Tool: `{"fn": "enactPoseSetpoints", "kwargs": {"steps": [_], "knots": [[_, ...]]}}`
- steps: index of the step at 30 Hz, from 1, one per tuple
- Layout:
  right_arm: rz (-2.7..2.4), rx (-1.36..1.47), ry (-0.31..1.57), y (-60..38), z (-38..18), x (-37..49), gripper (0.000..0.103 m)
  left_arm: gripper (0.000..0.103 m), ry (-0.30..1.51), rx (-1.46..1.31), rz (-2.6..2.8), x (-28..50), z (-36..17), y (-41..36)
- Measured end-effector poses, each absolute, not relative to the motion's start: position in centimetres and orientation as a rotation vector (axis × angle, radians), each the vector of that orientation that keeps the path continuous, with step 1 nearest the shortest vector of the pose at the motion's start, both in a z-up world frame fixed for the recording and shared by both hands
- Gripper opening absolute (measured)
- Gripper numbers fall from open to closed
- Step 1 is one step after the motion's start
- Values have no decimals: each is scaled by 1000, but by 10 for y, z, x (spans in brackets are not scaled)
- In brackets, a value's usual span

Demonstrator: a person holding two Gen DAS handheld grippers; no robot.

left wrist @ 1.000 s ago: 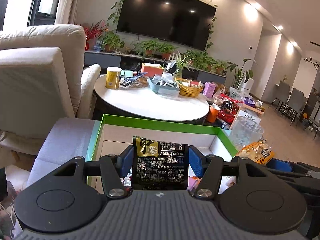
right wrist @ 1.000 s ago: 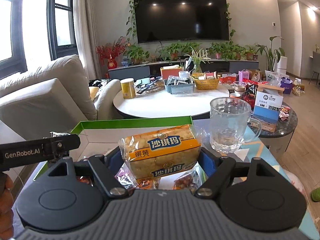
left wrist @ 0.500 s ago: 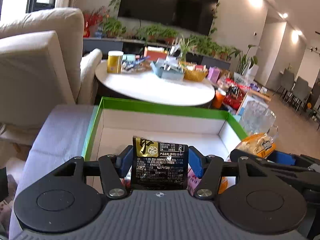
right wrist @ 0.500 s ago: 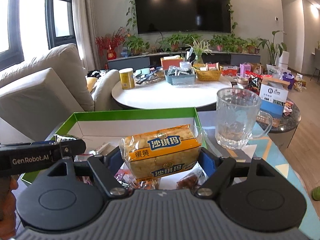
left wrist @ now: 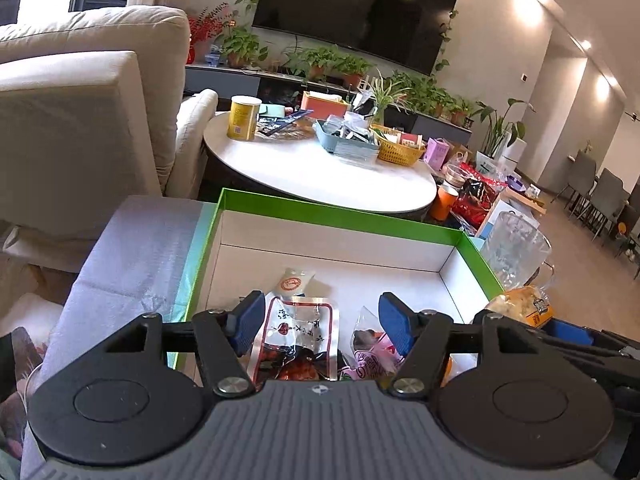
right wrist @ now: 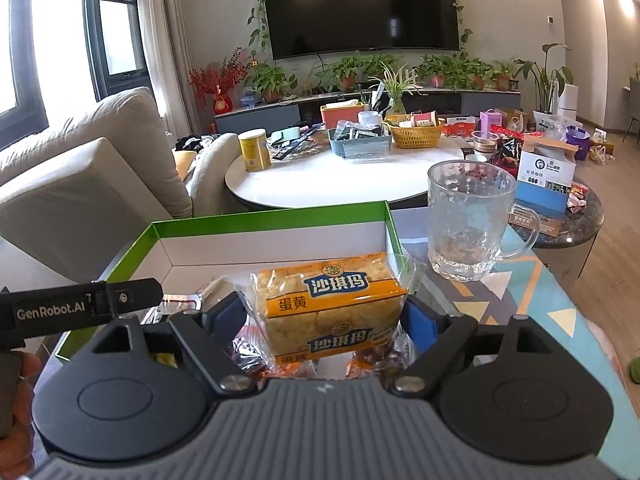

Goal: Organize snacks
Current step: 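Carry the black packet and cake pack into the green box and open both grippers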

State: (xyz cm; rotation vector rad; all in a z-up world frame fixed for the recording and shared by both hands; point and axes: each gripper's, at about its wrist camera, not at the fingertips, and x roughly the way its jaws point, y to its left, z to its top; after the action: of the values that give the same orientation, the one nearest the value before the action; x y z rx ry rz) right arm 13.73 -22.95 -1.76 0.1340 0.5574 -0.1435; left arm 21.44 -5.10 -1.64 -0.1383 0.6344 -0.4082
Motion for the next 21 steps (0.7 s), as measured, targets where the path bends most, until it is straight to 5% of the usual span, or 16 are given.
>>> {"fn": "enactPoseSetpoints", "kwargs": {"steps": [21], "knots": [[-188,173,531,-250,-19,89,45,67,642,-112,-392,156,-30,-2]]}}
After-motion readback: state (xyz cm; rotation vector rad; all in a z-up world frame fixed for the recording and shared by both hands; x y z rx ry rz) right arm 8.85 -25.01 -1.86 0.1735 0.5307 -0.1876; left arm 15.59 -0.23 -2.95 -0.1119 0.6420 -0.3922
